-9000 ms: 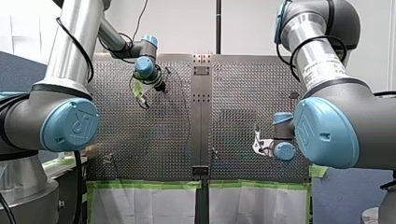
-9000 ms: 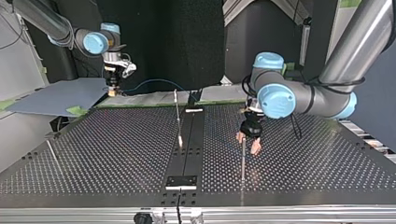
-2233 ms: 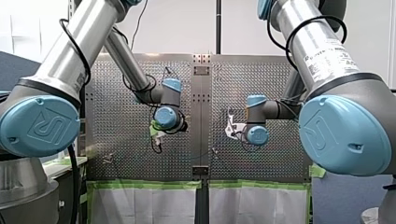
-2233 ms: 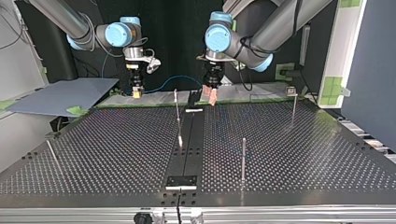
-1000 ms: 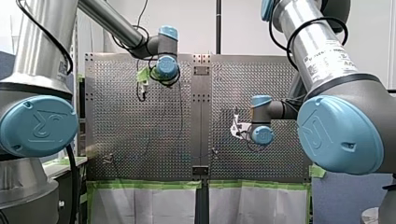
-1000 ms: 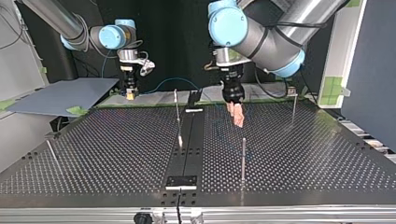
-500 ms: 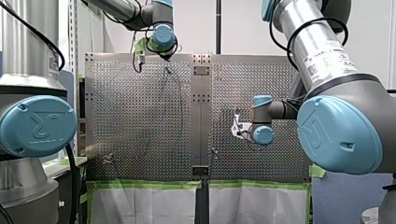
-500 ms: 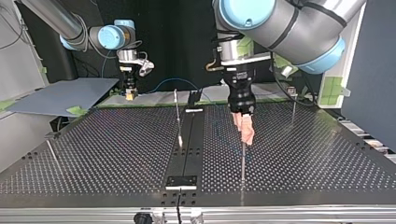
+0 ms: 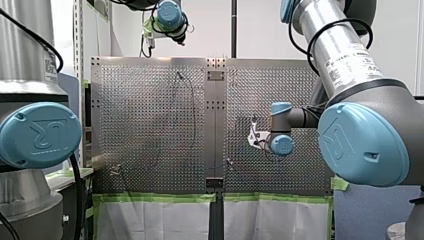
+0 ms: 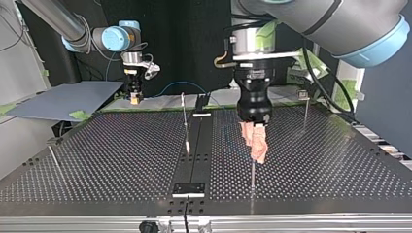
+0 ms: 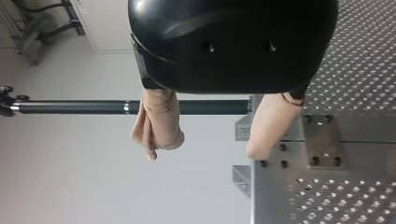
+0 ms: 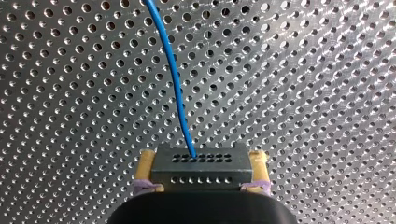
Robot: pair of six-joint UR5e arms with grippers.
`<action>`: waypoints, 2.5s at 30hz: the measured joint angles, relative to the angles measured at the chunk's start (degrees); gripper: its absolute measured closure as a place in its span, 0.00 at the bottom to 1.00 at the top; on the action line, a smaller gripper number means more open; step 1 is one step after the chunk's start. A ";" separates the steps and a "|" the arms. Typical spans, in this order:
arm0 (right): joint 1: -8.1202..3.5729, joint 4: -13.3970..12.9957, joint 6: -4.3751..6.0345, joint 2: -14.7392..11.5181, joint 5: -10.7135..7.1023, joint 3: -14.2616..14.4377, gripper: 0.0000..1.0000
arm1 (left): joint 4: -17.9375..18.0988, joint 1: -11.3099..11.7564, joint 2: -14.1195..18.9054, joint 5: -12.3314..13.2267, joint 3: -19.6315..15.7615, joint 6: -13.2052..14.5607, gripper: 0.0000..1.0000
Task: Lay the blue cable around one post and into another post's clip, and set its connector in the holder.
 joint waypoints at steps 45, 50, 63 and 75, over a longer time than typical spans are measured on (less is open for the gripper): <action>-0.05 0.80 -0.87 0.00 -0.21 0.00 1.00 | -20.75 1.98 -2.48 -2.55 0.12 -6.34 0.00; -0.06 0.75 -0.88 -0.02 -0.21 0.00 1.00 | -23.37 2.33 -2.48 -2.67 0.09 -6.66 0.00; -0.37 0.79 -0.88 -0.03 -0.21 0.00 1.00 | -30.03 2.50 -2.45 -2.77 0.07 -6.68 0.00; -0.50 0.87 -0.88 -0.04 -0.21 0.01 1.00 | -35.98 2.63 -2.44 -2.93 0.07 -6.64 0.00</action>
